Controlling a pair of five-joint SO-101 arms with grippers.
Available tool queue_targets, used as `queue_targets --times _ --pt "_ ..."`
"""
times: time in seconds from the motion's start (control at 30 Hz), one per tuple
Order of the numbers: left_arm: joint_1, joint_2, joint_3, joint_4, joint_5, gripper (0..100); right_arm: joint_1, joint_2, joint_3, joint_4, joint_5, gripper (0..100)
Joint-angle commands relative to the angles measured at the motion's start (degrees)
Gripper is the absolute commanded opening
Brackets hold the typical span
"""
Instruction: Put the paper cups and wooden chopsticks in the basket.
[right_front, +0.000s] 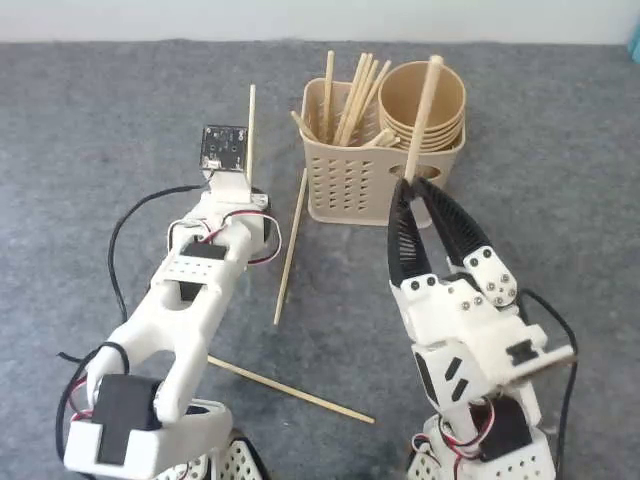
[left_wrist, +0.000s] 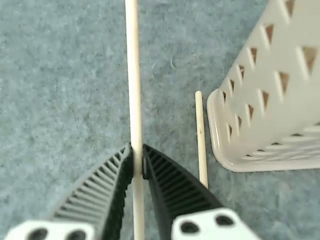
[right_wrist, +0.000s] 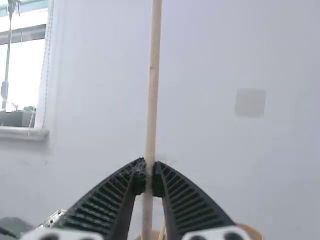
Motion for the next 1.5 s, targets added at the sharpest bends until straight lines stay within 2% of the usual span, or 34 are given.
queue_targets --times 0.0,0.17,0.4,0.57,0.97,1.1,1.17,1.27,1.47 --pt "-0.1 -3.1 -0.4 -3.3 -0.4 1 0.4 4.7 -0.5 -8.9 1.1 0.9" --pt "-1.9 -3.7 -0.7 -3.9 0.0 1 0.6 22.6 -8.5 -15.7 0.7 0.9" --pt "-2.6 -3.7 2.8 -13.4 0.0 1 0.6 48.0 -23.1 -25.5 0.7 0.9" --pt "-2.5 -3.7 5.1 -18.6 -0.2 1 0.7 62.0 -30.9 -28.8 0.7 0.9" --pt "-2.8 -3.3 4.9 -19.0 -0.4 1 2.2 84.2 -41.5 -31.9 0.7 1.3" --pt "-2.8 -3.2 4.9 -19.0 -0.4 1 2.6 85.1 -42.7 -31.3 0.8 12.3" --pt "-2.8 -3.2 4.9 -19.0 -0.4 1 2.7 84.1 -42.7 -29.3 0.8 17.3" --pt "-2.8 -3.2 4.9 -19.0 -0.4 1 2.9 79.7 -42.6 -22.6 0.8 18.4" --pt "-2.8 -3.2 4.9 -19.0 -0.4 1 2.9 66.0 -42.5 -1.3 0.5 18.0"
